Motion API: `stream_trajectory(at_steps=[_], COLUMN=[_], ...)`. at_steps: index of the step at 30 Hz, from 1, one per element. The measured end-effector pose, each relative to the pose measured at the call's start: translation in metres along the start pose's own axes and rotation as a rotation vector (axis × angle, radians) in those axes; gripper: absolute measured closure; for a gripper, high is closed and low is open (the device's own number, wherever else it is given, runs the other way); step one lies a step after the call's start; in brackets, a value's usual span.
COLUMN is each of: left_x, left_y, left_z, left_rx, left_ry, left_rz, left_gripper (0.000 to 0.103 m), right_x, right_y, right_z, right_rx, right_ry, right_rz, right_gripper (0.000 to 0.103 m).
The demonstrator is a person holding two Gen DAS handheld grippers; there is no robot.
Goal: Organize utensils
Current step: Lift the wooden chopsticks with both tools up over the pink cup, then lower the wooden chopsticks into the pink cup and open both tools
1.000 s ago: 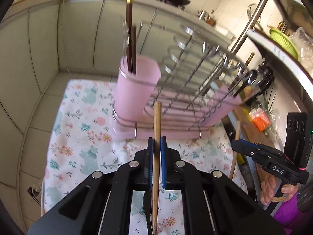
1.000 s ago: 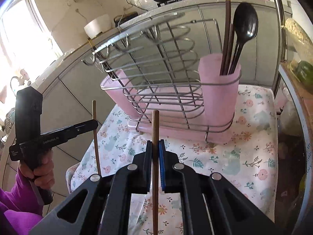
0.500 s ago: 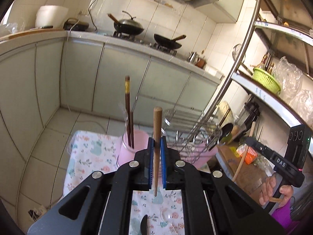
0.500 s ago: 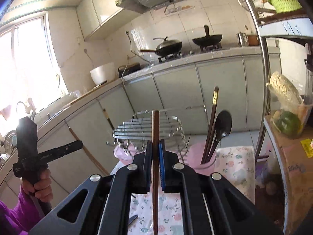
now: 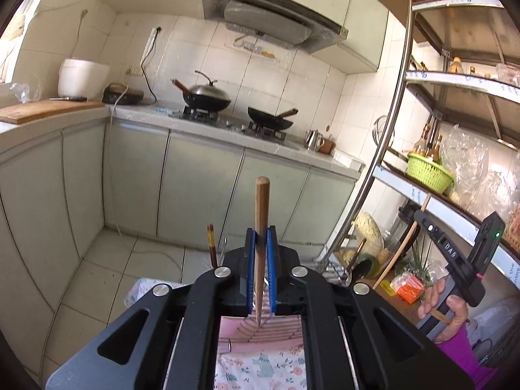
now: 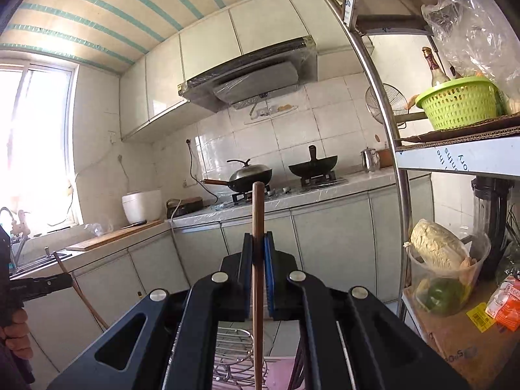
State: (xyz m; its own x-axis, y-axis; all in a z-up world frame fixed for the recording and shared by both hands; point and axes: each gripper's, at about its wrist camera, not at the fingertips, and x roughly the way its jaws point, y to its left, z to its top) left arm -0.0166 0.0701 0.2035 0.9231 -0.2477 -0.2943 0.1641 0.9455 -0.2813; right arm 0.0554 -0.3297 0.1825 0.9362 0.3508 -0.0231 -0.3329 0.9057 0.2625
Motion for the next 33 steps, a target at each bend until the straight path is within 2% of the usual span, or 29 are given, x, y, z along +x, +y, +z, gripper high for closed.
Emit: stream_trajectory(at_steps=[3, 8, 18, 33], left_x=[-0.004, 0.008, 0.042, 0.081], left_y=[0.0, 0.003, 0.011, 0.027], left_z=[0.01, 0.016, 0.003, -0.023], left_rx=[0.001, 0.011, 0.028, 0.026], left_ry=[-0.04, -0.047, 0.018, 0.147], left_rz=[0.005, 0.034, 0.098, 0.14], left_gripper=[0.097, 0.097, 0.097, 0.097], right_x=[0.008, 0.019, 0.04, 0.056], right_y=[-0.007, -0.012, -0.025, -0.044], right_z=[0.0, -0.002, -0.026, -0.069], right_rx=[0.008, -0.008, -0.013, 0.013], right_ry=[-0.018, -0.029, 0.041, 0.187], right_rz=[-0.007, -0.029, -0.08, -0.124], right_gripper=[0.096, 0.097, 0.096, 0.097])
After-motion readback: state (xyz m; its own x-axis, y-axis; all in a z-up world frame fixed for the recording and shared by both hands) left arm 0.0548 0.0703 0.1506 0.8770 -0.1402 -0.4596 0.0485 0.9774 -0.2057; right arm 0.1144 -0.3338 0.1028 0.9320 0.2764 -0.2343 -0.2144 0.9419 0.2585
